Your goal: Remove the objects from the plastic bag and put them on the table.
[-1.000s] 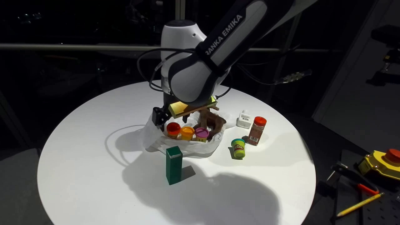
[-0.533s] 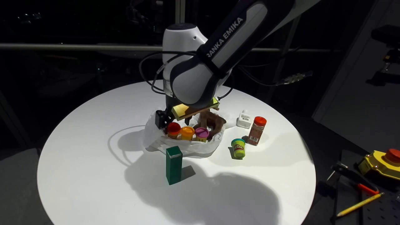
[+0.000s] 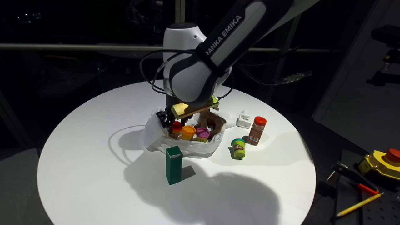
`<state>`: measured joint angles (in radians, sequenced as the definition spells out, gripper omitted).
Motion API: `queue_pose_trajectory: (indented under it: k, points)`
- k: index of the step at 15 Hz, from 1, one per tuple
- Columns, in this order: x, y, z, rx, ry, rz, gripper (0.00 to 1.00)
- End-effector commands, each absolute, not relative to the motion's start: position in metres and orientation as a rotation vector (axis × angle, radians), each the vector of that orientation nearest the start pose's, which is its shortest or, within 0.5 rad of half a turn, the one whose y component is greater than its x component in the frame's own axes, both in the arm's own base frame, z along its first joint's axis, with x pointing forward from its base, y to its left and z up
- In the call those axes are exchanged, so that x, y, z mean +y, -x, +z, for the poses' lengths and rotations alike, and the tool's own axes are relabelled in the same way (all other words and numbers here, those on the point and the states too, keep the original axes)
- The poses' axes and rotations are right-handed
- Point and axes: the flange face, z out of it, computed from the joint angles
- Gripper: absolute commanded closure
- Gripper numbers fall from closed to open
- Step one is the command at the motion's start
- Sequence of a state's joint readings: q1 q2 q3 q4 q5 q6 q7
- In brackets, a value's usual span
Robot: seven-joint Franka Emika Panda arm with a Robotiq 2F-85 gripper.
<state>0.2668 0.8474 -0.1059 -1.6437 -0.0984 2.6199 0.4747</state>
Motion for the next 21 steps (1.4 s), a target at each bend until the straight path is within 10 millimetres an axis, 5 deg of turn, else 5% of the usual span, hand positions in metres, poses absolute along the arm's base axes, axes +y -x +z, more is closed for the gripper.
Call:
queue_pose_trajectory:
  k: [1,8,13,16,21]
  points:
    - [0.118,-0.685,0.149,0.328,3.185,-0.281,0.72]
    - [0.092,-0.679,0.225,0.502,3.221,-0.421,0.72]
    - [0.089,-0.625,0.269,0.675,3.312,-0.338,0.72]
    - [0.110,-0.585,0.272,0.649,3.354,-0.216,0.72]
    - [0.153,-0.552,0.237,0.660,3.326,-0.174,0.72]
